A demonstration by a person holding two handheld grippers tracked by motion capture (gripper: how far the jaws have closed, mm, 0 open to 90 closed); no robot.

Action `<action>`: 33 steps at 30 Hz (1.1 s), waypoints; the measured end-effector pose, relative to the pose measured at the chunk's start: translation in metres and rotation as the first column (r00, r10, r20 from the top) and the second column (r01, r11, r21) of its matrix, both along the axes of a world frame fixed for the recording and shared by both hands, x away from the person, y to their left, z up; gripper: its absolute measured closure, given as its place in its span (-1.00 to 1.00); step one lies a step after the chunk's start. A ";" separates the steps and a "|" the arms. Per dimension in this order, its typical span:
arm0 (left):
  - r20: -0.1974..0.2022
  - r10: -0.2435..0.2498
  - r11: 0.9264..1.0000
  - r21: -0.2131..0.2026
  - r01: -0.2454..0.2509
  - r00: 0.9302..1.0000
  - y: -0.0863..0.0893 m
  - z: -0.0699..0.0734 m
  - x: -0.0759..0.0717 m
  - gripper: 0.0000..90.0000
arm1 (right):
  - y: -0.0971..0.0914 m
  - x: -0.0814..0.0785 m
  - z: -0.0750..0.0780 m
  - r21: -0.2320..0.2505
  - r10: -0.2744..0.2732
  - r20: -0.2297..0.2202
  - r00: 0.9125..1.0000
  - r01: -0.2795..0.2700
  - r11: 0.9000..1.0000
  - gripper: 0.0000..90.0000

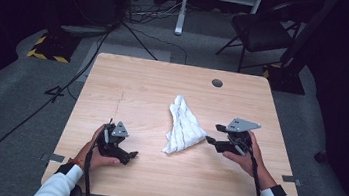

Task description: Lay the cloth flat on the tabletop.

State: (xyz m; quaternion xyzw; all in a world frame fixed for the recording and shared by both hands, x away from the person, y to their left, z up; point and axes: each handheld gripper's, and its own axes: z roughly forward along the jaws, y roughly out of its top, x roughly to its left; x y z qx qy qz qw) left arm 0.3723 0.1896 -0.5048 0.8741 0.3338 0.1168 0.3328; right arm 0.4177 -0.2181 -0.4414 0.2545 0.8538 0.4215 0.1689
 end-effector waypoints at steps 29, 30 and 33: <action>0.013 -0.064 0.997 -0.040 0.064 0.998 -0.045 0.005 0.018 -0.56 | 0.050 0.018 -0.030 -0.134 0.064 -0.039 0.997 -0.069 0.989 0.69; 0.018 -0.062 0.997 -0.053 0.063 0.998 -0.047 0.005 0.019 -0.59 | 0.048 0.017 -0.028 -0.134 0.067 -0.036 0.997 -0.072 0.988 0.73; 0.025 -0.073 0.996 -0.049 0.074 0.997 -0.052 0.007 0.021 -0.57 | 0.046 0.015 -0.027 -0.133 0.074 -0.027 0.997 -0.077 0.988 0.78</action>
